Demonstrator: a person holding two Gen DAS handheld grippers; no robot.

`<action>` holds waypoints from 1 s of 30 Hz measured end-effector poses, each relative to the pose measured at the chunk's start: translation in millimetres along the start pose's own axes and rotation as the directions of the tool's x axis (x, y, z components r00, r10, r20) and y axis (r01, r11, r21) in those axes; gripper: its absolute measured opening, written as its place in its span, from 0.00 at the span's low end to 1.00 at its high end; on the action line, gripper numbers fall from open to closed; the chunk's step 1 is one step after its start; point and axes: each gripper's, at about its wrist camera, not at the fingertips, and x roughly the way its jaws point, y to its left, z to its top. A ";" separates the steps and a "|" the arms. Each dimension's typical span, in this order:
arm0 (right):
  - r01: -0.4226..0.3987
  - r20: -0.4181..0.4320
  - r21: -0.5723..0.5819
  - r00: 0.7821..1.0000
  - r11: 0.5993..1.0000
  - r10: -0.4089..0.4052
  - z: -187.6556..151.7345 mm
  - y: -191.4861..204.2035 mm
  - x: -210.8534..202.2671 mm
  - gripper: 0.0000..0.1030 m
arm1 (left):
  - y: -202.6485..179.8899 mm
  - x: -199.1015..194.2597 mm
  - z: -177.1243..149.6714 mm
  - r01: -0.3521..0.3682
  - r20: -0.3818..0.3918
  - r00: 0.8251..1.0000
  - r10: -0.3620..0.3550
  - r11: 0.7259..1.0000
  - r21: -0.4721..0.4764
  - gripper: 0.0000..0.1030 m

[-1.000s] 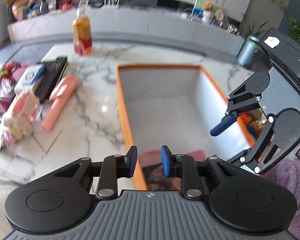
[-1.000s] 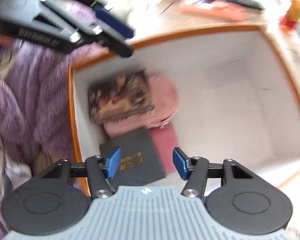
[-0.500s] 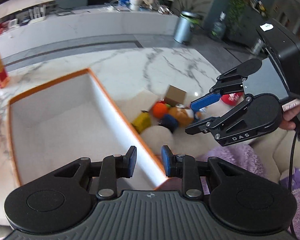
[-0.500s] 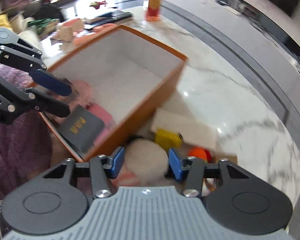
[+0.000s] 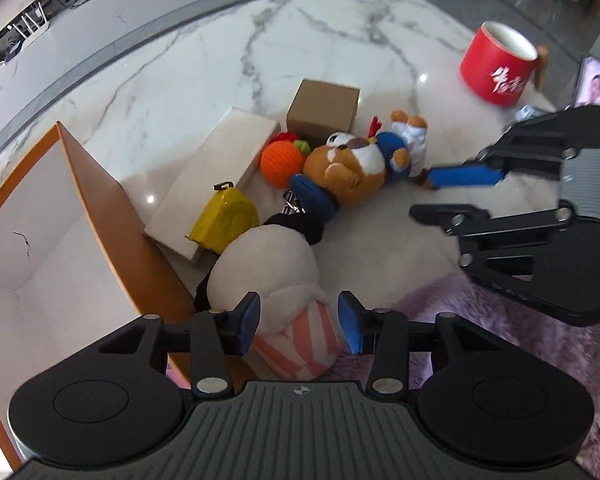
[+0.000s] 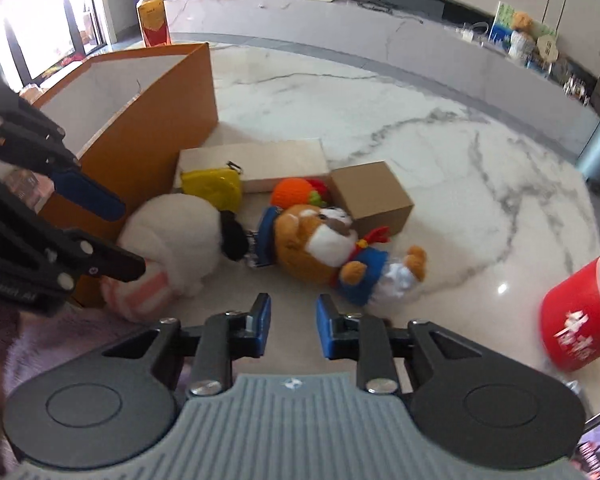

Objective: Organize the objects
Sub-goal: 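Grasp the white striped plush with the left tool while the right grasps the brown bear plush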

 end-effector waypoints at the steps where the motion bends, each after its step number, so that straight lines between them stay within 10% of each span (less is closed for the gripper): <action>1: 0.028 0.010 -0.030 1.000 0.999 -0.028 -1.1 -0.2 1.3 0.36 | -1.3 3.9 2.1 -0.017 -0.008 1.000 0.017 1.000 0.005 0.49; 7: 0.179 0.125 -0.267 0.981 0.947 -0.150 -1.3 12.1 14.7 0.65 | -14.4 20.0 7.5 -0.124 -0.062 0.989 0.131 0.986 0.108 0.62; 13: 0.254 0.158 -0.510 0.967 0.821 -0.201 -7.1 26.5 51.2 0.72 | -20.3 36.5 8.9 -0.184 -0.115 0.971 0.209 0.963 0.195 0.77; 23: 0.226 0.123 -0.501 0.974 0.835 -0.189 -14.1 25.4 64.8 0.45 | -23.8 52.2 1.6 -0.270 -0.083 0.951 0.297 0.932 0.241 0.75; 30: 0.159 0.077 -0.374 0.987 0.914 -0.140 -10.4 19.1 43.6 0.37 | -18.0 46.3 -5.0 -0.267 0.005 0.963 0.271 0.945 0.190 0.67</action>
